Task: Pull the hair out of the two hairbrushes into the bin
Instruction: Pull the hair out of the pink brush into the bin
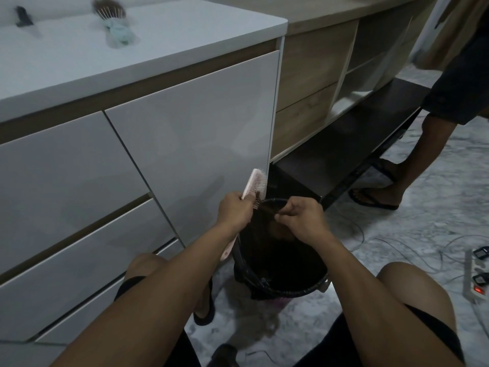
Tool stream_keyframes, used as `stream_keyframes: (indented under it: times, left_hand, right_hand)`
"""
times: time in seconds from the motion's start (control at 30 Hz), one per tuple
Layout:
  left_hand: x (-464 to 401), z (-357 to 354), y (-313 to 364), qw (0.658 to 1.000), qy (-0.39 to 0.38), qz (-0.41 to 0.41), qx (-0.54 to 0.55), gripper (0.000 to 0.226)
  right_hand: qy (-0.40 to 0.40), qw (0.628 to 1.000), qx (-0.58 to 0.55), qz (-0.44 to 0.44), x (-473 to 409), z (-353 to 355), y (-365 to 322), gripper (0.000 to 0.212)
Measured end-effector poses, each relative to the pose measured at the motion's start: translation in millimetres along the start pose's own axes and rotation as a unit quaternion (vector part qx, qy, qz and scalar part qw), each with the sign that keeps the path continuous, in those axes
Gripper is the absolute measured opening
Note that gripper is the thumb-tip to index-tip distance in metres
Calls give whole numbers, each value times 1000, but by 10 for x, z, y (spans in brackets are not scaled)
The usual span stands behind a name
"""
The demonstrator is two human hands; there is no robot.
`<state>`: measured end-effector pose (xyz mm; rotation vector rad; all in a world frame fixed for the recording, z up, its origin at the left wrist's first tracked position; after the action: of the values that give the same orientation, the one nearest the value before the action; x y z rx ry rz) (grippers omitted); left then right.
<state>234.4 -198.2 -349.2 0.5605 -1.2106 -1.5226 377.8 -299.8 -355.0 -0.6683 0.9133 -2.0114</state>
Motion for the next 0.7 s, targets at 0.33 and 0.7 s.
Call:
stream_keyframes:
  times: [0.33,0.7]
  left_hand:
    - [65,-97,6,988,-70,104,94,38]
    - [142,-211,39,989,-99,86,70,26]
  right_hand:
    - [-19,999,25,28,49,-44,-34,19]
    - [35,999,-1,41,77,-82,-77,18]
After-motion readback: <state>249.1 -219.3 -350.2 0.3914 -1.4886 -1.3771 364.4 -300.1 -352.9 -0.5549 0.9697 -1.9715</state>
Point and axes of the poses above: each hand's wrist, its own x-axis away from the middle knuckle, its own z-axis out of the back of the hand, y = z × x, the point moved 4 cm from there along -x, towards the middle knuckle, and after that the axes turned 4 degrees about x, right-handed, at the moved point
